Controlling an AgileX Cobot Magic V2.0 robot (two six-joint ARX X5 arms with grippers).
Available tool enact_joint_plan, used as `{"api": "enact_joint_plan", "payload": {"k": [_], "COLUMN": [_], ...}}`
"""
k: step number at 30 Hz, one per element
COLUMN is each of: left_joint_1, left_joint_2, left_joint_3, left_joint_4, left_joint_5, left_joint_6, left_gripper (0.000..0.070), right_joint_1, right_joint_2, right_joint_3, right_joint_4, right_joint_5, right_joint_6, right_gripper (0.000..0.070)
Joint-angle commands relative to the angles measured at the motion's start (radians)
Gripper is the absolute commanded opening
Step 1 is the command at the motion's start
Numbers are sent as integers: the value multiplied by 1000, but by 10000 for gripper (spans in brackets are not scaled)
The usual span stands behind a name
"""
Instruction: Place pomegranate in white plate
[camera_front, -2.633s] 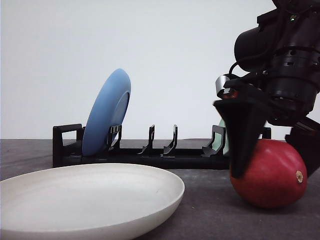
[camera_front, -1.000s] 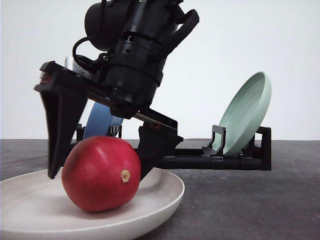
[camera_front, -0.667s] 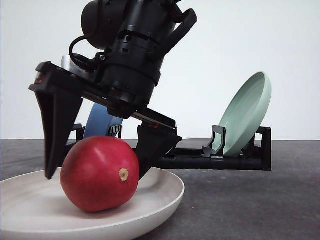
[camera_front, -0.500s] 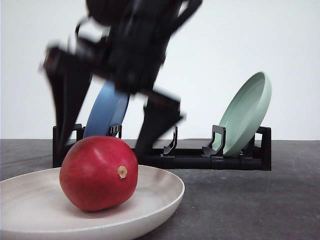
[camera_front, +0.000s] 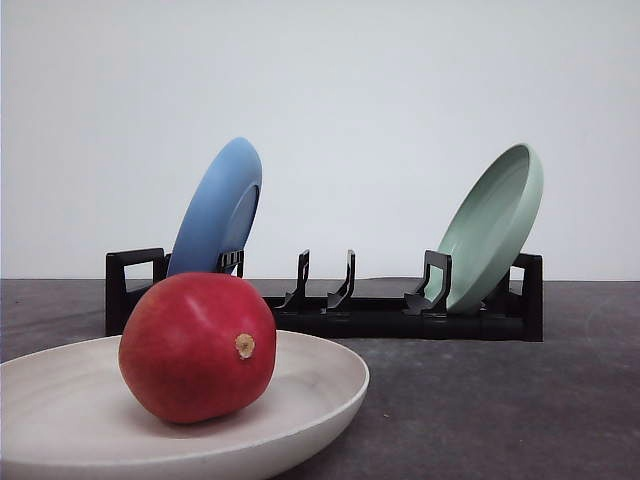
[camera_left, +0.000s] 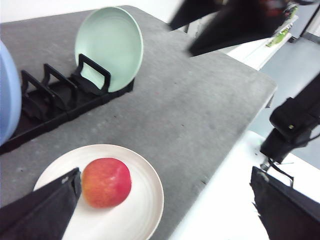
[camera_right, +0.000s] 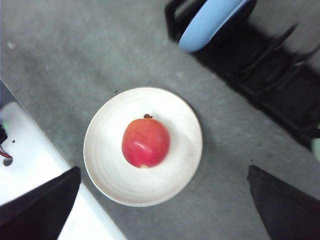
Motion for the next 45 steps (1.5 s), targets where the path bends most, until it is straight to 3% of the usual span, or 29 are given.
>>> {"api": "enact_joint_plan", "payload": {"k": [1,4,13,24,26,27,28,29,30,31,45], "left_joint_1": [-14,-14,-14,-14,-14,-14,-14,-14,-14,-14,-14], "left_joint_2": [2,3,3,3,3,3,3,3,3,3,3], "left_joint_3": [16,16,16,16,16,16,16,16,16,16,16], "left_joint_4": [17,20,73,79,87,93,96,96,98,99,98], "left_joint_5": [-19,-54,-143,-152,-152,-148,-140,-127,-124,-124,-124], "left_joint_6": [12,13,25,26,26,26,25,25,22,22,23], "left_gripper": [666,666,666,665,628,519,324,54,14,39,23], "right_joint_1": [18,26,60,60,60,60,60,60,60,60,60], "right_joint_2": [-45,-161,-497,-610,-610,-610,-609,-609,-609,-609,-609], "right_joint_3": [-45,-150,-510,-565,-565,-565,-565,-565,-565,-565,-564], "right_joint_4": [-1,38,319,336,335,335,334,332,331,333,332], "right_joint_5": [34,56,65,134,134,133,133,133,135,136,135], "right_joint_6": [6,30,153,138,138,137,138,137,135,129,110], "right_gripper": [700,700,700,700,690,600,398,107,7,41,37]}}
